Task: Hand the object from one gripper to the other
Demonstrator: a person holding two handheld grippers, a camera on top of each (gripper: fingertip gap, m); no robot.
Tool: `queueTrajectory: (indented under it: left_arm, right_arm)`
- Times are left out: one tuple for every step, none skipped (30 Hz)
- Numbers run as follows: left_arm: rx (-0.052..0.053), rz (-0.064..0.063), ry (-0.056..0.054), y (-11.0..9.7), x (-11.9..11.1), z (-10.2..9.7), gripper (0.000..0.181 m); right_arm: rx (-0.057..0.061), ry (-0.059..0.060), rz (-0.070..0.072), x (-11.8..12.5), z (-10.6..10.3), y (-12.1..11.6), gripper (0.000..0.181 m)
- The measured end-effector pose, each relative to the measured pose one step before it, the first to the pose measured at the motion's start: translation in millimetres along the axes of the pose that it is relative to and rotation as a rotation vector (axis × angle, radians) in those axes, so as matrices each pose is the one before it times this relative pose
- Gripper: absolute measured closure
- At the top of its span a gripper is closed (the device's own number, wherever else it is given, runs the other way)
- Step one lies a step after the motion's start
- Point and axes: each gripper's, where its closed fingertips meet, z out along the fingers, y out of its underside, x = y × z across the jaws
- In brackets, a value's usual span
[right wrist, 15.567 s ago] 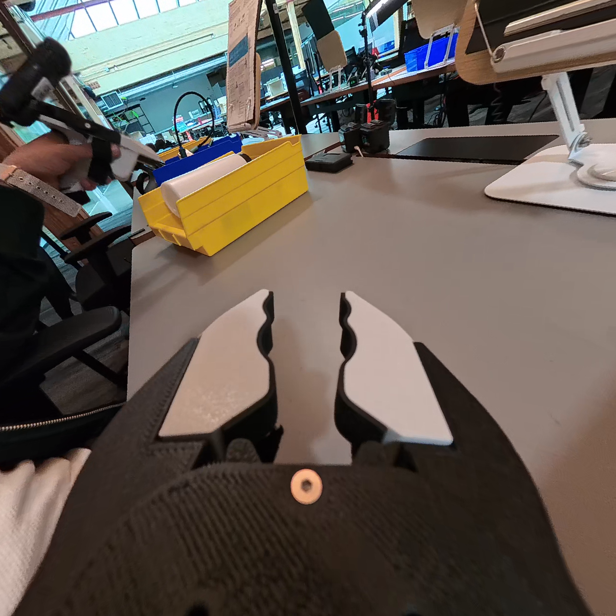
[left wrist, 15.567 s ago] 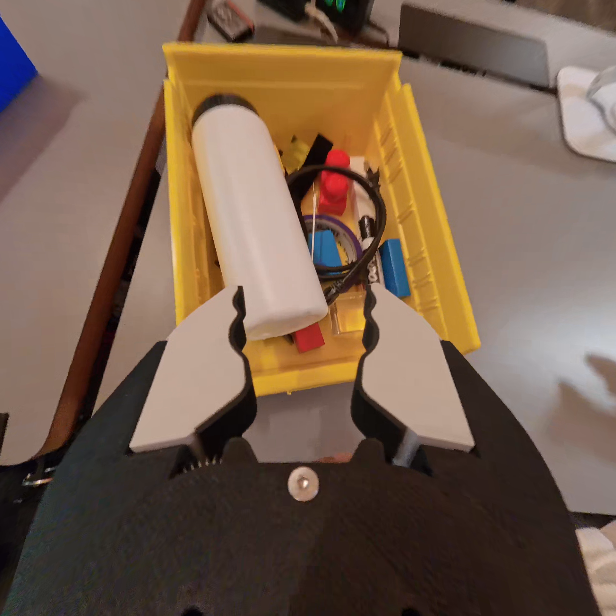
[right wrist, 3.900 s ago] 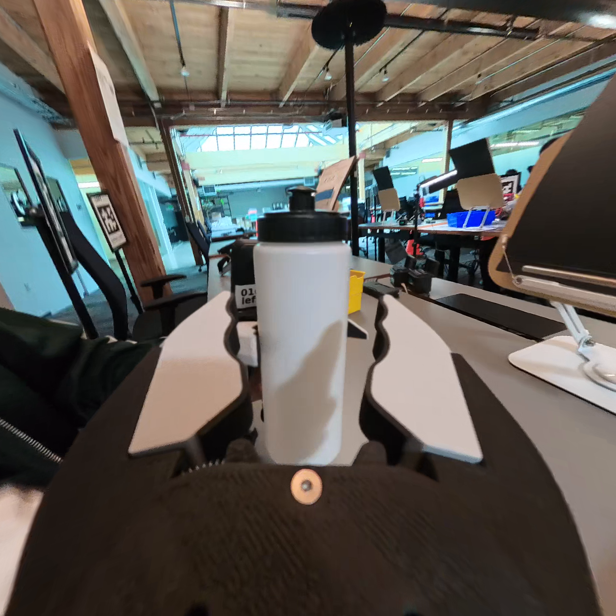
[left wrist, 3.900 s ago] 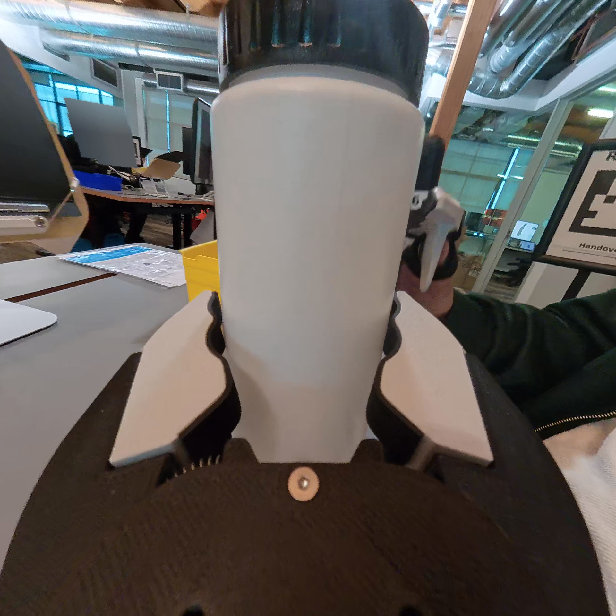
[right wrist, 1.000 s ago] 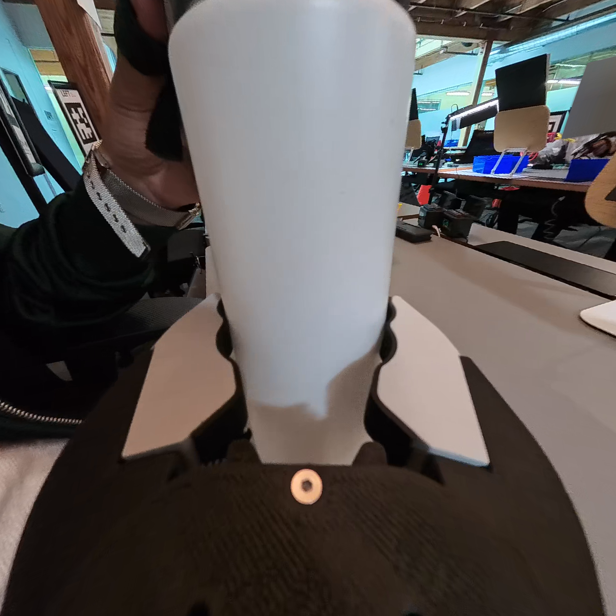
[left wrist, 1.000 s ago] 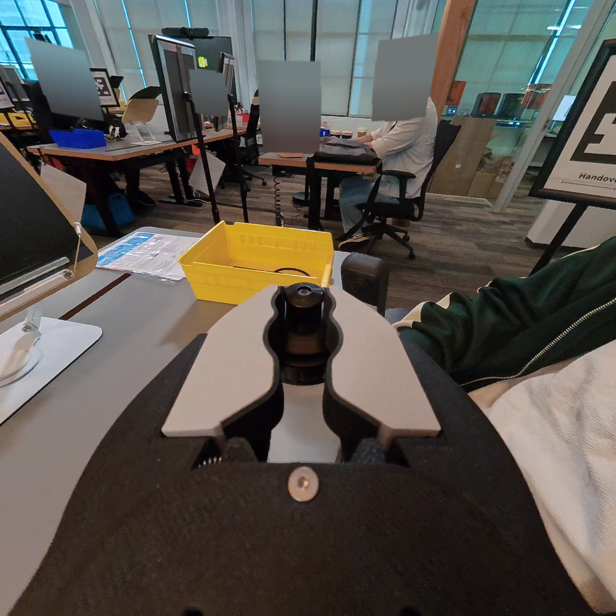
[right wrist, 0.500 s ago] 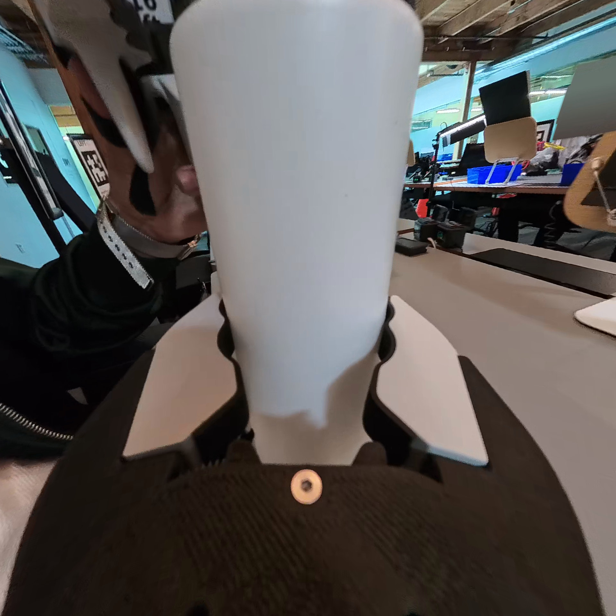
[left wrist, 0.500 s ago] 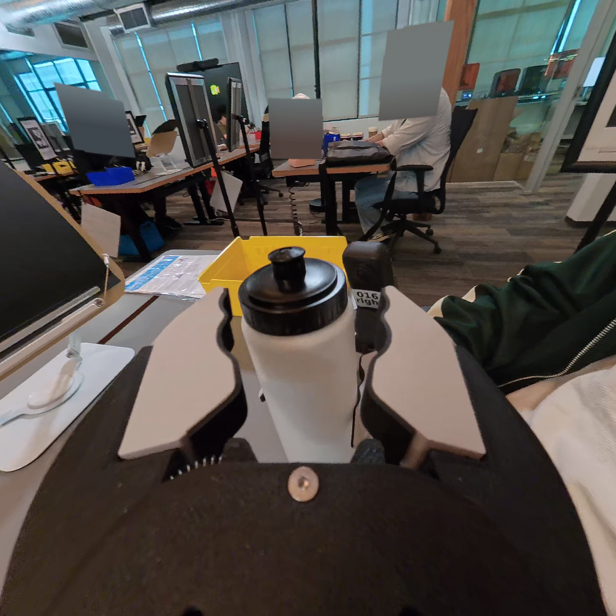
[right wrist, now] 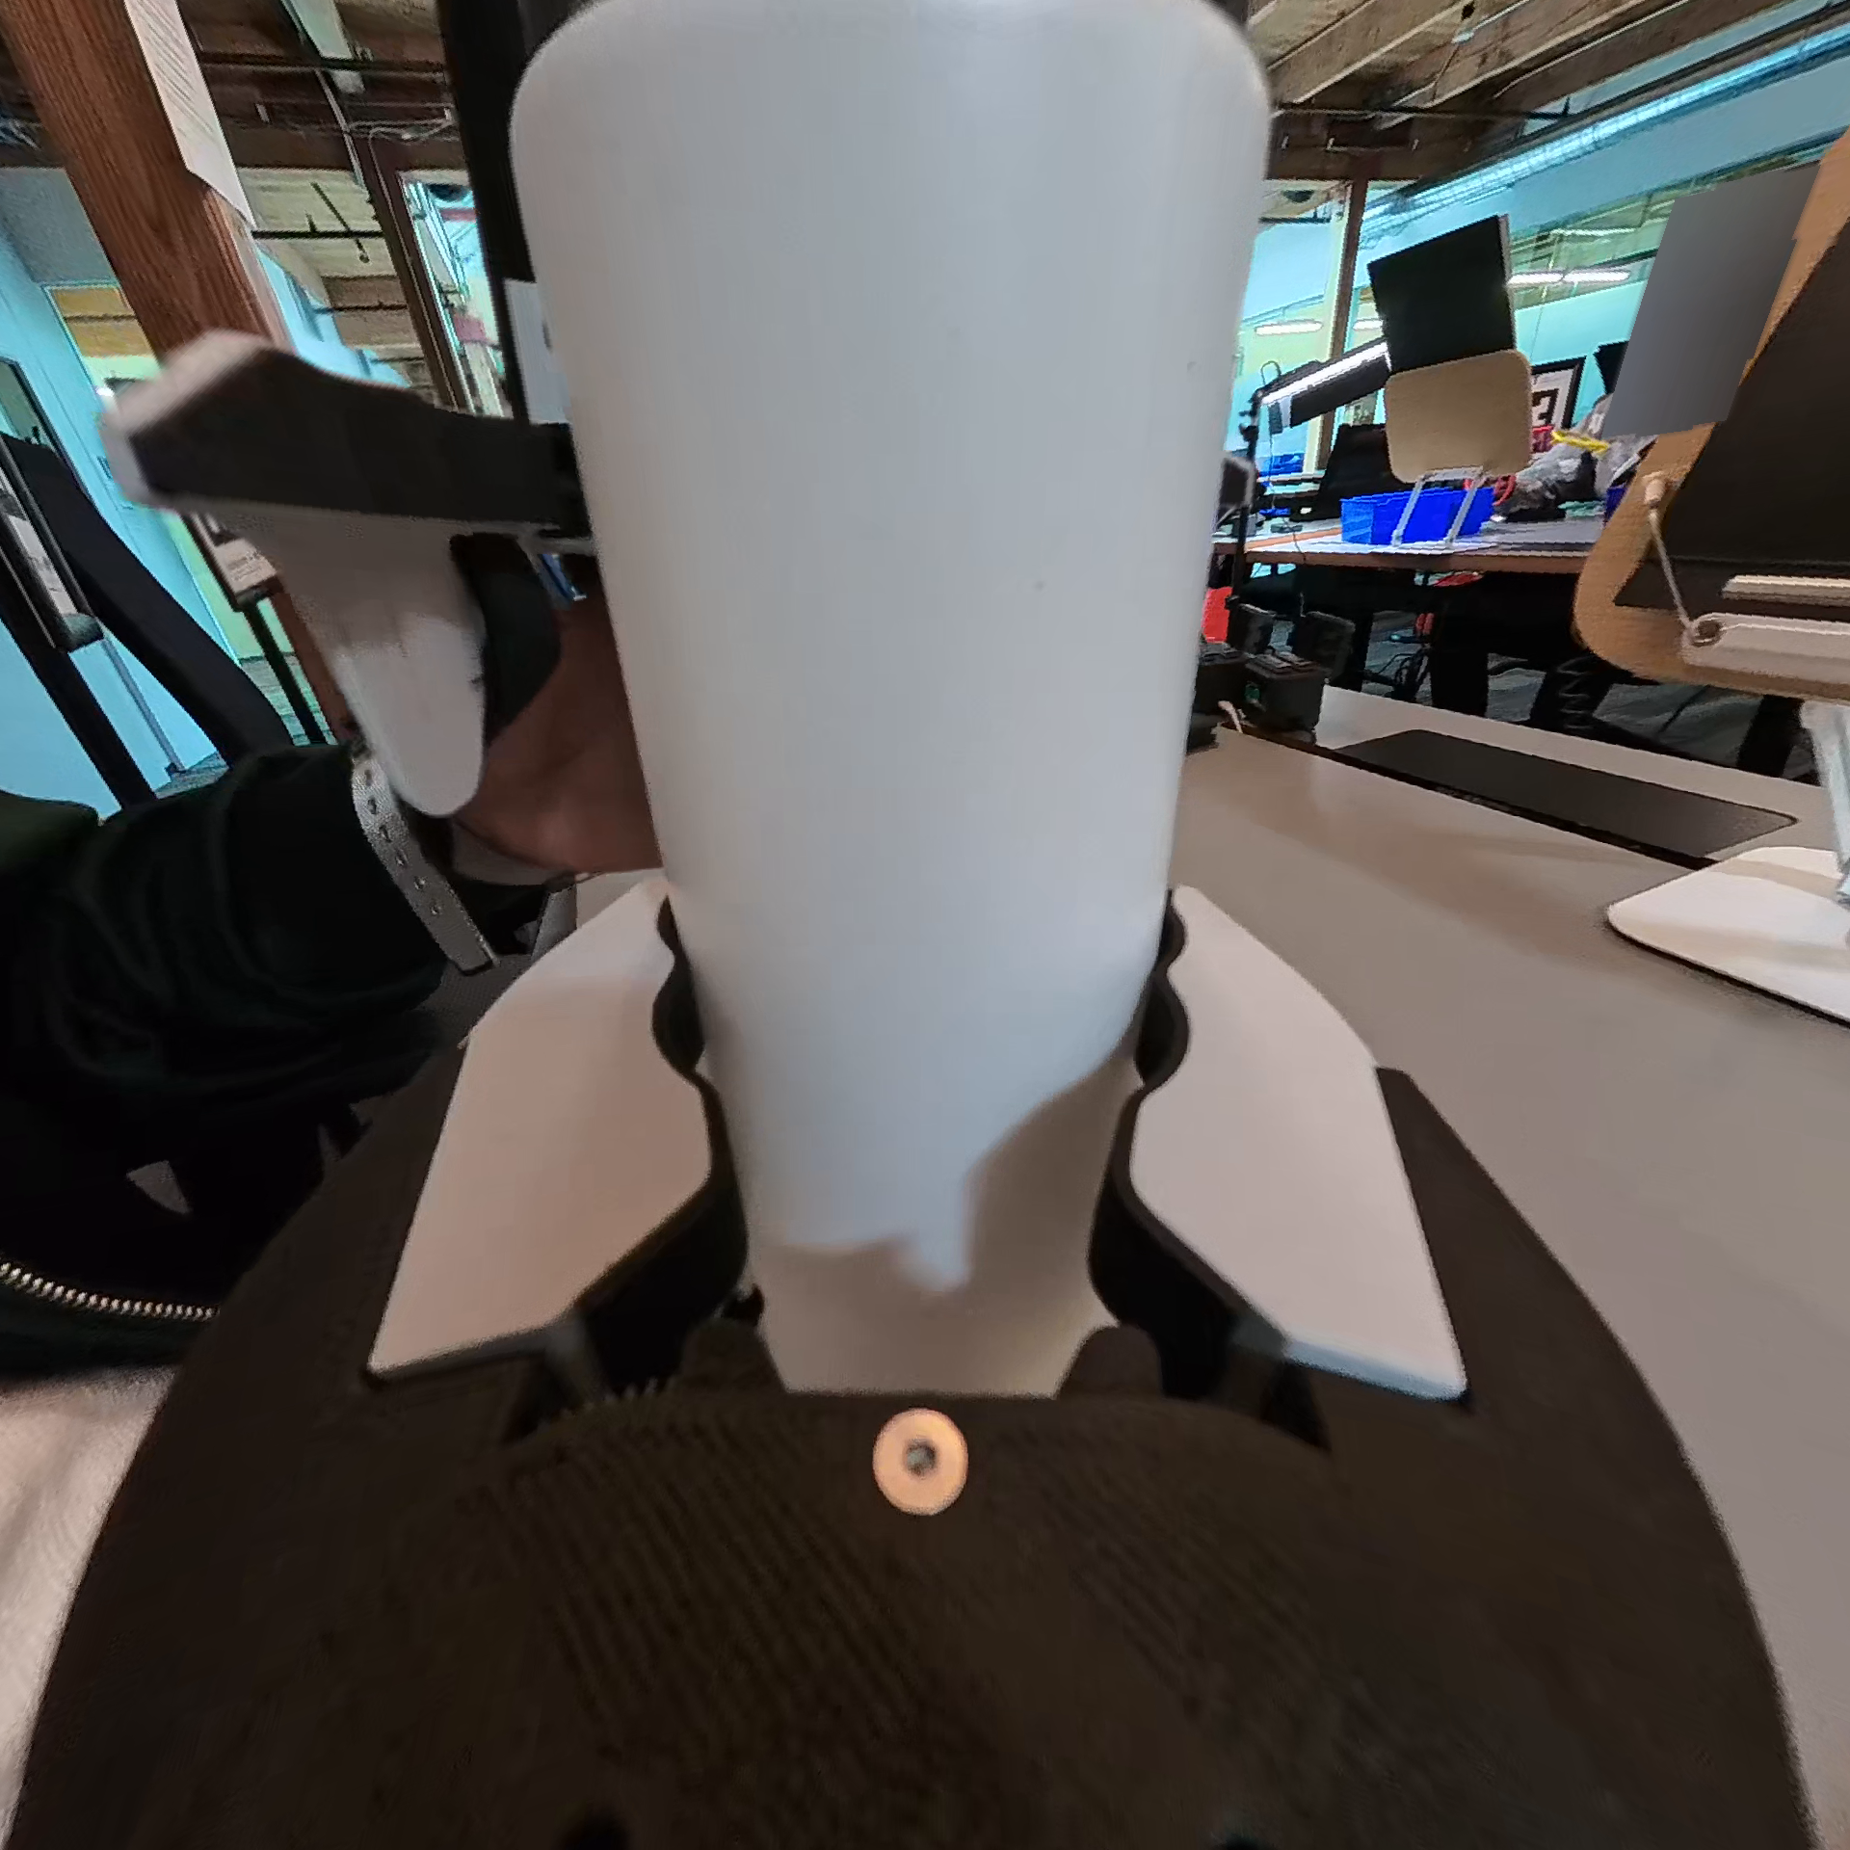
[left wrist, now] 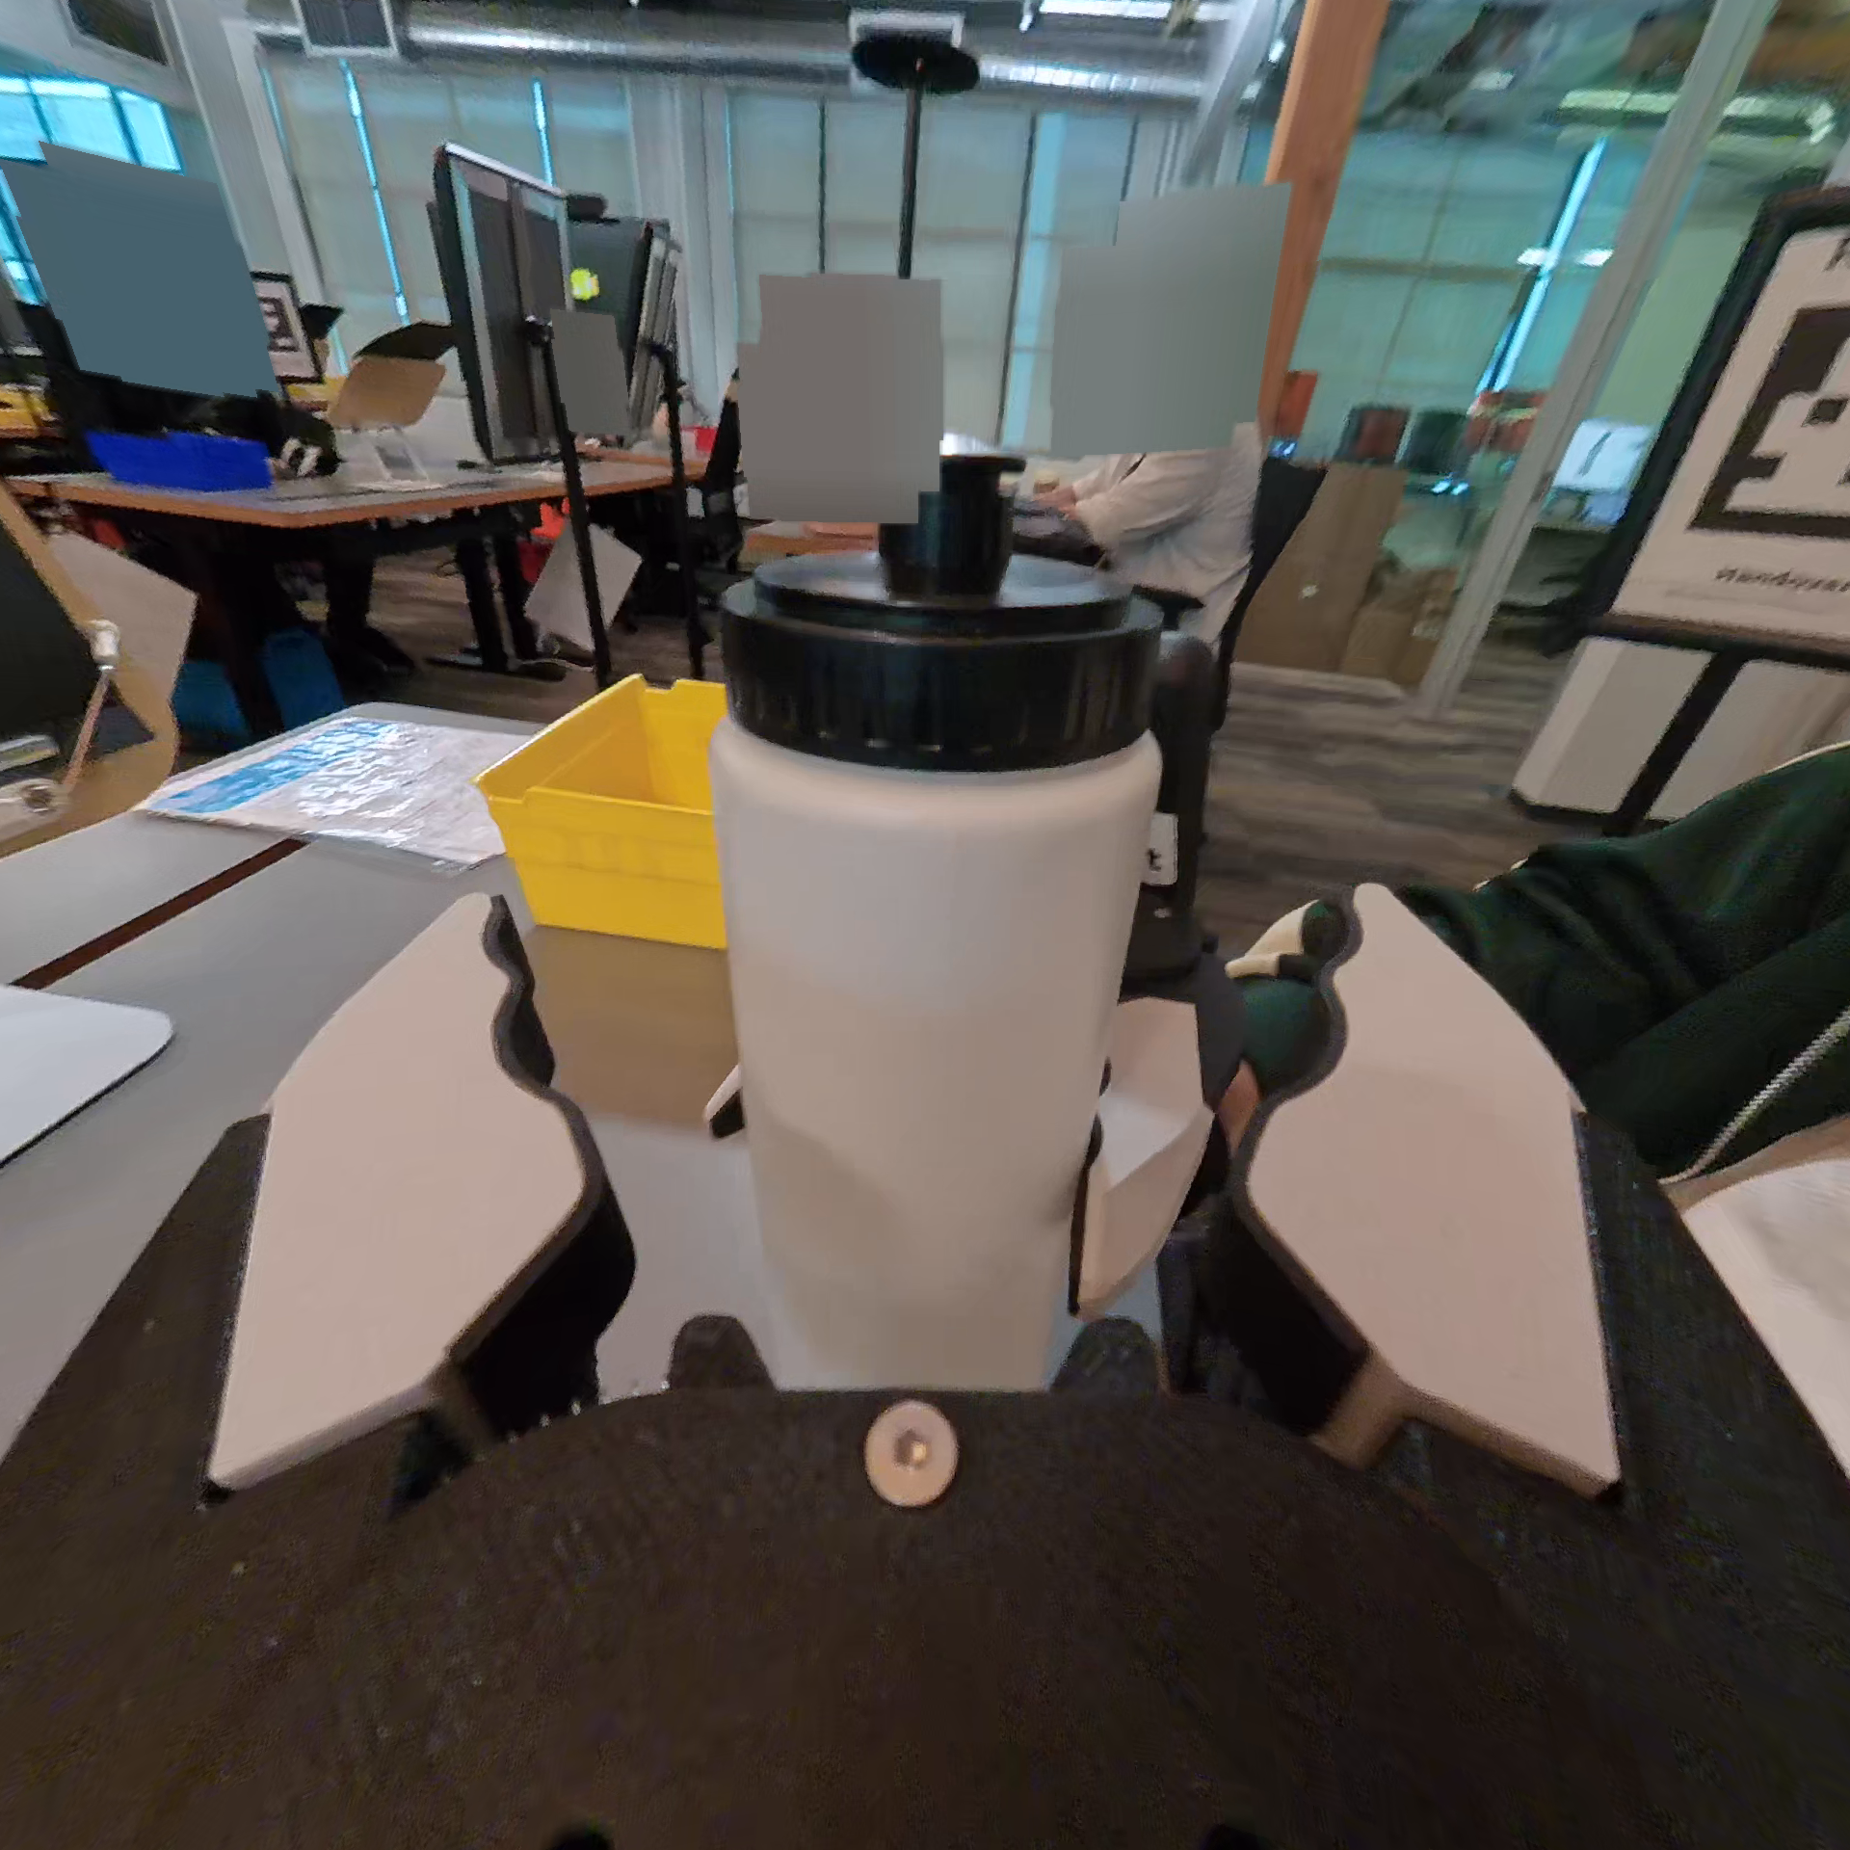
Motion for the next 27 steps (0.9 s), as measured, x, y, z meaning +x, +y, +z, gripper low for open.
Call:
queueTrajectory:
  left_arm:
    - [0.0115,-0.0127,0.0231,-1.25,3.58,0.96,0.036]
    - [-0.0045,-0.0096,0.0093,0.55,1.44,0.95,0.037]
    - [-0.0076,-0.0055,0.0033,0.96,0.45,0.74,0.037]
    - [0.0036,0.0012,-0.0021,-0.51,0.14,0.48,0.037]
    - [0.0140,0.0036,-0.0060,-1.55,-0.22,0.23,0.037]
    - [0.0095,0.0014,-0.0026,-0.58,0.22,0.29,0.039]
    - [0.0068,0.0032,-0.0006,-0.20,0.53,0.41,0.041]
    - [0.0060,0.0054,-0.0052,0.20,-0.26,0.43,0.043]
    - [0.0007,0.0046,-0.0037,1.11,-0.14,0.63,0.045]
    - [-0.0006,0.0032,0.0022,1.24,0.43,0.53,0.048]
    - [0.0070,0.0047,0.0020,0.31,0.35,-0.04,0.054]
    - [0.0139,0.0007,0.0014,-0.53,0.36,0.02,0.057]
    - [0.0046,-0.0052,0.0051,0.56,0.54,0.33,0.059]
    - [-0.0003,-0.0025,0.0096,1.02,1.04,0.09,0.065]
    - [0.0018,0.0048,0.0117,0.68,1.52,-0.12,0.075]
    - [0.0059,0.0103,0.0104,-0.03,1.82,-0.55,0.083]
    - [0.0064,0.0064,-0.0063,-0.41,-0.14,-0.30,0.082]
    - [0.0023,-0.0020,-0.0003,-0.30,0.32,-0.02,0.083]
    - [-0.0002,-0.0024,0.0003,-0.19,0.13,-0.10,0.083]
    - [0.0003,0.0023,-0.0018,-0.13,-0.07,-0.15,0.083]
    - [0.0021,-0.0002,-0.0014,-0.29,0.16,-0.23,0.083]
    - [0.0040,0.0024,-0.0022,-0.31,0.06,-0.10,0.083]
    - [0.0013,0.0009,-0.0056,-0.49,-0.44,-0.36,0.083]
    - [0.0048,0.0021,-0.0085,-1.13,-1.05,-0.81,0.083]
    - [0.0060,0.0040,-0.0201,-2.01,-3.23,-1.62,0.083]
    - [-0.0028,0.0103,-0.0249,-1.77,-4.76,-2.67,0.083]
    - [-0.0059,0.0105,-0.0231,-2.07,-5.18,-3.71,0.084]
  right_arm:
    - [-0.0040,-0.0023,-0.0035,-1.02,0.51,0.68,0.093]
    - [-0.0036,-0.0018,-0.0031,-1.10,0.56,0.83,0.093]
    - [-0.0037,-0.0033,-0.0020,-1.23,0.53,0.82,0.093]
    - [-0.0041,-0.0031,-0.0012,-1.35,0.66,0.99,0.093]
    - [-0.0044,-0.0012,-0.0019,-1.11,0.72,1.13,0.093]
    - [-0.0044,-0.0019,-0.0025,-1.25,0.69,0.93,0.093]
    - [-0.0032,-0.0026,-0.0031,-1.30,0.79,0.67,0.093]
    - [-0.0029,-0.0015,-0.0030,-1.18,0.81,0.53,0.093]
    - [-0.0023,-0.0014,-0.0018,-1.09,0.60,0.42,0.093]
    - [-0.0018,-0.0014,-0.0010,-0.92,0.65,0.43,0.093]
    - [-0.0018,0.0032,-0.0018,-0.30,0.52,0.42,0.093]
    - [-0.0018,0.0031,-0.0026,-0.27,0.51,0.43,0.093]
    - [-0.0040,-0.0028,-0.0016,-0.98,0.54,0.81,0.093]
    - [-0.0047,-0.0014,-0.0028,-0.98,0.56,0.92,0.093]
    - [-0.0030,-0.0007,-0.0055,-1.09,0.57,0.61,0.093]
    - [-0.0032,-0.0023,-0.0021,-1.34,0.58,0.50,0.093]
    - [0.0040,-0.0014,0.0029,-0.64,0.13,-0.61,0.093]
    - [0.0017,-0.0002,-0.0001,-0.42,0.00,-0.30,0.093]
    - [0.0004,0.0008,-0.0007,-0.16,-0.03,-0.23,0.093]
    - [0.0013,-0.0005,0.0012,-0.13,-0.13,-0.28,0.093]
    - [0.0017,-0.0011,-0.0002,-0.20,0.07,-0.22,0.093]
    - [0.0049,-0.0007,-0.0014,-0.08,-0.07,-0.55,0.093]
    - [0.0105,-0.0003,-0.0005,0.14,-0.25,-1.01,0.093]
    - [0.0148,-0.0009,0.0028,0.62,-0.53,-1.66,0.093]
    - [0.0159,-0.0022,0.0072,0.93,-0.81,-1.80,0.091]
    - [0.0177,0.0086,0.0098,2.83,-0.24,-1.59,0.077]
    - [0.0106,0.0162,0.0063,4.46,0.21,0.06,0.064]
